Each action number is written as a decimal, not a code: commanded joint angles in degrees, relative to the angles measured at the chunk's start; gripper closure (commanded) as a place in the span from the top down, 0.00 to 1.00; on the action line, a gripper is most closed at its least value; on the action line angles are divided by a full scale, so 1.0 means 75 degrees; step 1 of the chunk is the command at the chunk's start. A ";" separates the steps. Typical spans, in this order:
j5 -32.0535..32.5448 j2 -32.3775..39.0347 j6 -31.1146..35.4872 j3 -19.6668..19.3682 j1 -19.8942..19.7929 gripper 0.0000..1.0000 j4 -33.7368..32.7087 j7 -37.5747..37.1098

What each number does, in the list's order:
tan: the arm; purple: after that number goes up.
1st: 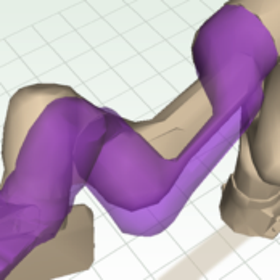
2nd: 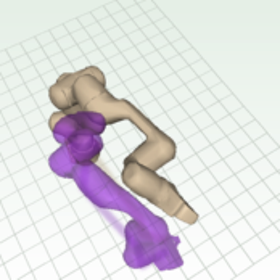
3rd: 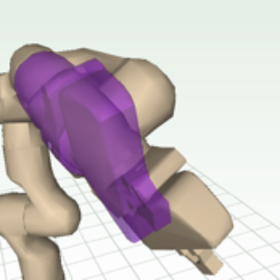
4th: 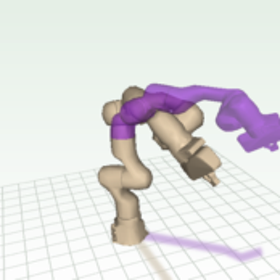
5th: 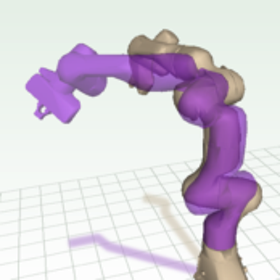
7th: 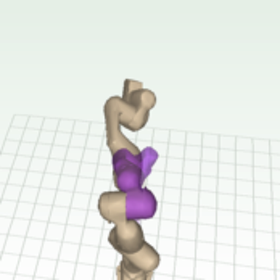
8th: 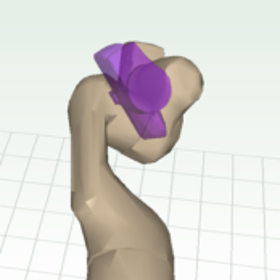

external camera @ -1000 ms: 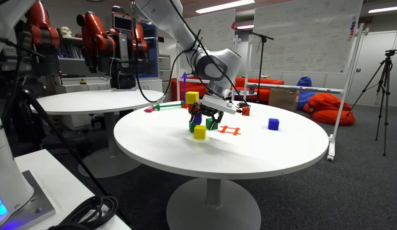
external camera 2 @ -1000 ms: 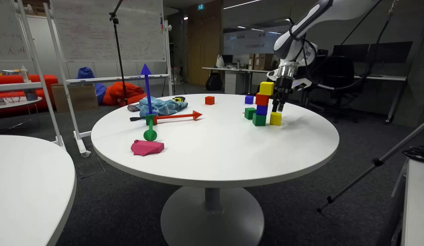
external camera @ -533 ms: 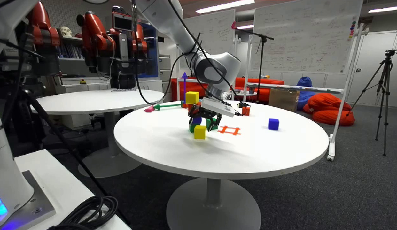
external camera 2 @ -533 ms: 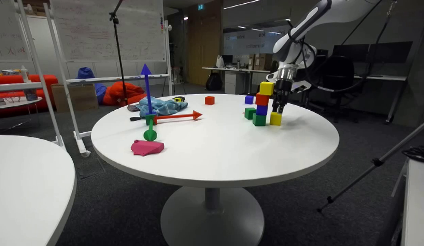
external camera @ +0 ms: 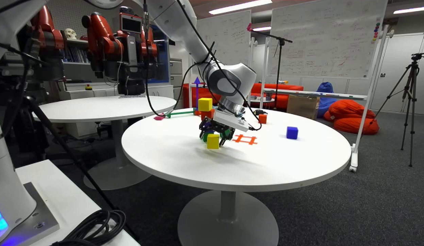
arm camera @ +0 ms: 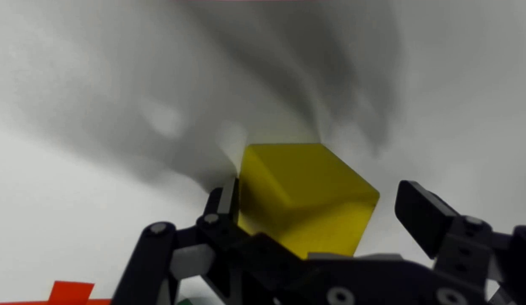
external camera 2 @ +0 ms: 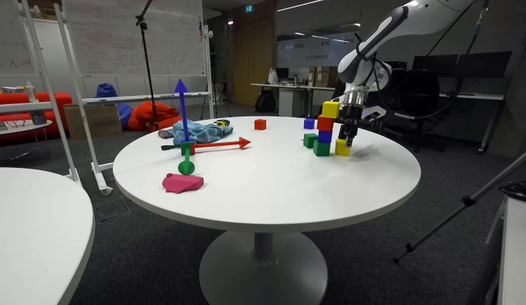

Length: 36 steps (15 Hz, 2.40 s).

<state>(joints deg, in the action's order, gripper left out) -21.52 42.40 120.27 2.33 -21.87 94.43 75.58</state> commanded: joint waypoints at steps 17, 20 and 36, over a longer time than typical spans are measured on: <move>-0.0087 -0.0587 -0.0064 -0.0037 -0.0469 0.34 0.0467 0.0426; -0.0236 -0.1097 0.0219 -0.0105 -0.0632 0.34 0.0974 0.0592; 0.0095 -0.3813 0.0976 -0.0849 0.0059 0.34 0.2124 0.0647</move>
<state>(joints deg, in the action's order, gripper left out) -23.06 17.13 126.93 -2.73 -24.66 108.82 81.19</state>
